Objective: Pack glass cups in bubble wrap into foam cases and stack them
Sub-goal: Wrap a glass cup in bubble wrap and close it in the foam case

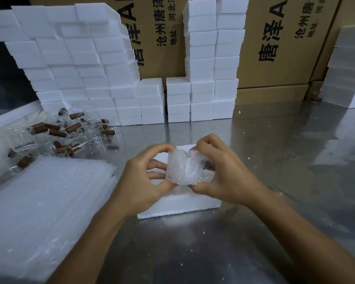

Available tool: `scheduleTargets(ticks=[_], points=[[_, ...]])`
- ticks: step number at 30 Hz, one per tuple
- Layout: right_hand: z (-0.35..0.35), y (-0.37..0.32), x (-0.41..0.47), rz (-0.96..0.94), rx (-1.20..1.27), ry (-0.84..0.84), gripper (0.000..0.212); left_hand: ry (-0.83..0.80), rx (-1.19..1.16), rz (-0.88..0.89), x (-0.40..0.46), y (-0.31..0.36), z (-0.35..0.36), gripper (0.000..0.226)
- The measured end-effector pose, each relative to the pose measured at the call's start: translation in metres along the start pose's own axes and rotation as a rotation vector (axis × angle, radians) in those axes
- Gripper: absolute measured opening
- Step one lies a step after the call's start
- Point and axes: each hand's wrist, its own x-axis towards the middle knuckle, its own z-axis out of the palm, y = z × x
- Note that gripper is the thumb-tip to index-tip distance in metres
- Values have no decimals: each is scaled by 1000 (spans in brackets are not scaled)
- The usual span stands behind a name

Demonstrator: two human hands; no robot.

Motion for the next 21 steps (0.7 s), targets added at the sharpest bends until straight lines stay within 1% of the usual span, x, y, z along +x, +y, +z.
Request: scheduleTargets(ticks=[4, 7, 10, 15, 19, 21], points=[[-2, -2, 0, -17, 68, 133, 69, 134, 63, 105, 0, 3, 2, 67], [-2, -4, 1, -17, 84, 187, 70, 180, 80, 136, -1, 5, 2, 61], [-4, -5, 1, -29, 84, 181, 67, 179, 120, 164, -3, 5, 1, 61], [-3, -5, 0, -30, 90, 131, 62, 129, 181, 190, -2, 0, 2, 66], [0, -4, -1, -19, 102, 120, 61, 105, 223, 151, -2, -4, 1, 69], [0, -3, -2, -11, 110, 133, 64, 125, 205, 134, -2, -4, 1, 68]])
